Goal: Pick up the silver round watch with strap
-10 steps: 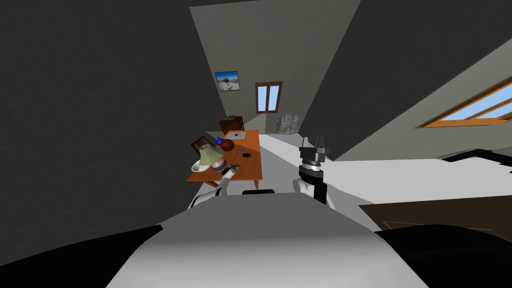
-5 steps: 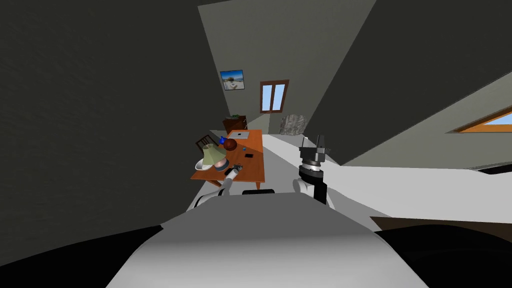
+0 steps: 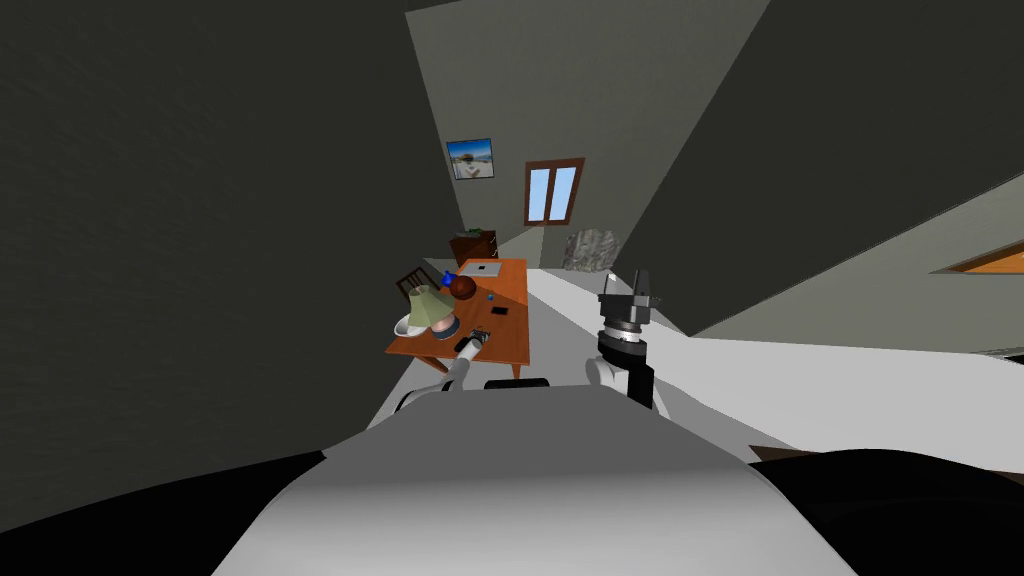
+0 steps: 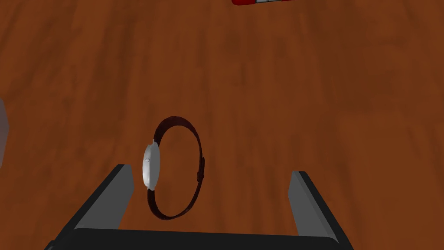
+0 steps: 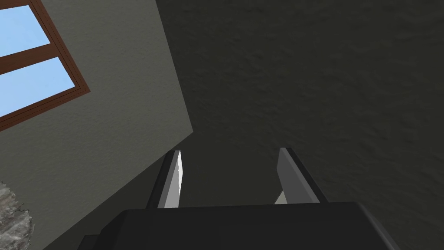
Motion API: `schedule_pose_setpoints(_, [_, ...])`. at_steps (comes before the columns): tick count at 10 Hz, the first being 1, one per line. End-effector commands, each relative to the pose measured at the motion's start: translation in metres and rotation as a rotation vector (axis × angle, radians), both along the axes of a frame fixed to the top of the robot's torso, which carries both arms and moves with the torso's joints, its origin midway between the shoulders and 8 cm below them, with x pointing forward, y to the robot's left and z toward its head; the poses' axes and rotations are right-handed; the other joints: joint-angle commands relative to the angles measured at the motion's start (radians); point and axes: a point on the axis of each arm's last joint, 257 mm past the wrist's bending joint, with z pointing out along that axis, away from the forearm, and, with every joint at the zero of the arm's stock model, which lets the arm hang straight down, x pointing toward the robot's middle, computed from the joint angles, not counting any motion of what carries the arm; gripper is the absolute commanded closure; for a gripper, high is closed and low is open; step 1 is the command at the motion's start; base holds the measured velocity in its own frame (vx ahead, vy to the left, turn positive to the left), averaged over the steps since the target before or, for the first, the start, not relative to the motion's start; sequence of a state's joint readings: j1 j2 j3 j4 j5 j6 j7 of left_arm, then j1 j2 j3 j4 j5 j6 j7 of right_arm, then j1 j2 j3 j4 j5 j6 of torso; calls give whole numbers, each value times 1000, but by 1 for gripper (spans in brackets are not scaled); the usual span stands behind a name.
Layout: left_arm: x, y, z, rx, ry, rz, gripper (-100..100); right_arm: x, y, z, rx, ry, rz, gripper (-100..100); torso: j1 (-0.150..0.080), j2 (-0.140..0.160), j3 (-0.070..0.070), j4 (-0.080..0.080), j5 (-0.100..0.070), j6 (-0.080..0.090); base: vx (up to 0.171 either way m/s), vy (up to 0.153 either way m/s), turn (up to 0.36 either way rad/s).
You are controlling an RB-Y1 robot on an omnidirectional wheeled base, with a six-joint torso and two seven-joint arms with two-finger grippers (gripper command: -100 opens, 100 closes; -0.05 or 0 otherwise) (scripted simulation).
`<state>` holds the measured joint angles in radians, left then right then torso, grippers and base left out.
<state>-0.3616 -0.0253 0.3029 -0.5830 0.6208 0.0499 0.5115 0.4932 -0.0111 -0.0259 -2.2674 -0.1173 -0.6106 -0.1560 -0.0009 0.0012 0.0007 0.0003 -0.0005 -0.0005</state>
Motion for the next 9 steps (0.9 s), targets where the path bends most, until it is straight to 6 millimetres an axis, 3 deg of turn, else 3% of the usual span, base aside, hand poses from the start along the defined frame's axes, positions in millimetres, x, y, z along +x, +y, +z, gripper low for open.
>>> schedule_pose_setpoints(1, [2,-3,1,2,0,-6,-100,0,0,0,0,0,0,0,0,0,0,0,0,0,-1,-7,19])
schedule_pose_setpoints(8, [2,-3,1,2,0,-6,-100,0,0,0,0,0,0,0,3,0,0,0,0,0,0,4,-1])
schedule_pose_setpoints(9, [-5,24,-3,1,3,42,-100,0,0,0,0,0,0,0,3,0,0,0,1,0,-5,-9,-398])
